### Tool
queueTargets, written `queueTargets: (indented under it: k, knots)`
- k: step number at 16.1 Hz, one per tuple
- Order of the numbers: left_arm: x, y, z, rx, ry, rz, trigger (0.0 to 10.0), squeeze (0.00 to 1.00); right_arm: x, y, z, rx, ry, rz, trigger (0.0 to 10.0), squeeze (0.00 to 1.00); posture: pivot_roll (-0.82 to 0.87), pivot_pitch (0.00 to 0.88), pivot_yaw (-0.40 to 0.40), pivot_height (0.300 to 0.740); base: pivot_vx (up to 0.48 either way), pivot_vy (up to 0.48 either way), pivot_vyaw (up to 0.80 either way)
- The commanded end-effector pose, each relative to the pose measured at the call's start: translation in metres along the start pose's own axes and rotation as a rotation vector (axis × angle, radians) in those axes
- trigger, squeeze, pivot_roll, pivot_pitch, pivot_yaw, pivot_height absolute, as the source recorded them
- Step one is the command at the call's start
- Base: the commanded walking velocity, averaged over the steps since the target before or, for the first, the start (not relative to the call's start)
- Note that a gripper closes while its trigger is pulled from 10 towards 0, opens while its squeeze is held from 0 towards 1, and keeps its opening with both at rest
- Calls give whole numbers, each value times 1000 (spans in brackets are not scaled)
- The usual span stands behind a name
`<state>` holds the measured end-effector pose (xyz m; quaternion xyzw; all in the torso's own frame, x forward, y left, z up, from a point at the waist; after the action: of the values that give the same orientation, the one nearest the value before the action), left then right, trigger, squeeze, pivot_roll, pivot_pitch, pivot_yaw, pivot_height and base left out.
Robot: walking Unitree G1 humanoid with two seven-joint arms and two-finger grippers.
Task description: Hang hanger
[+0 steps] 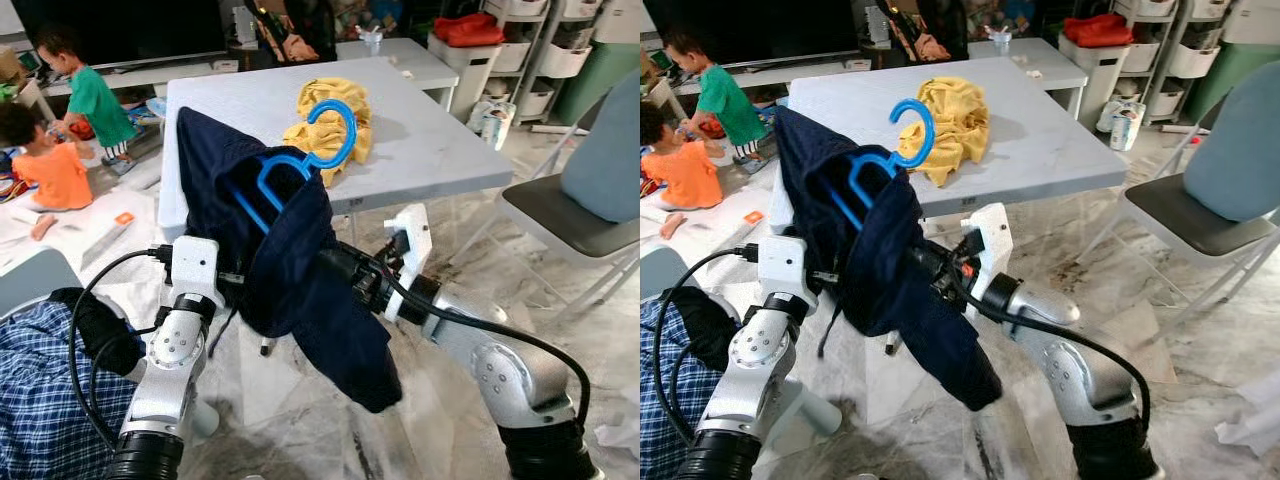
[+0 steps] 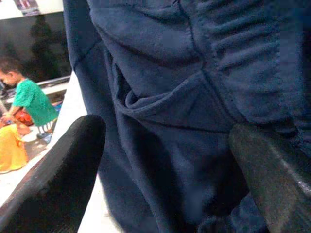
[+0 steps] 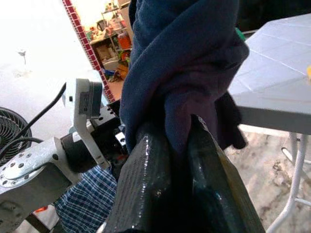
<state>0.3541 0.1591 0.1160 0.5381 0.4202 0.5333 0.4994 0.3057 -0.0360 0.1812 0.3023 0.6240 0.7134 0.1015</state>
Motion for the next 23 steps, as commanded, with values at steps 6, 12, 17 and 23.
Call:
queueTargets:
  k: [6,12,17,23]
  knots:
    - [7,17,10,-62,-11,-38,10000,0,48,-8,3,84,277,-36,10000,0,-89,0,18,740,0,0,0]
    - [38,8,8,-35,100,29,10000,0,11,-23,-23,244,221,-220,10000,0,-95,0,13,740,0,0,0]
    - [53,6,4,-27,115,61,10000,0,-55,-25,-50,406,50,-452,10000,0,-96,0,10,740,0,0,0]
    - [66,16,5,-38,97,64,10000,0,-79,-35,-96,621,143,-624,10000,0,-101,0,11,740,0,0,0]
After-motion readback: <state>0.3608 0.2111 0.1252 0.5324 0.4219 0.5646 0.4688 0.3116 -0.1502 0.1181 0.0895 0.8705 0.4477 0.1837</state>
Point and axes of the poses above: a point about 5 cm out from each wrist's last joint towards the gripper, its own z axis pointing out of the wrist towards the gripper, its own y axis along the axis of the wrist's last joint, x = y × z, the point moved 5 cm from there along z, pointing out of the wrist towards the gripper, and after that the axes turned 1 degree about z, right-handed, at the moved point
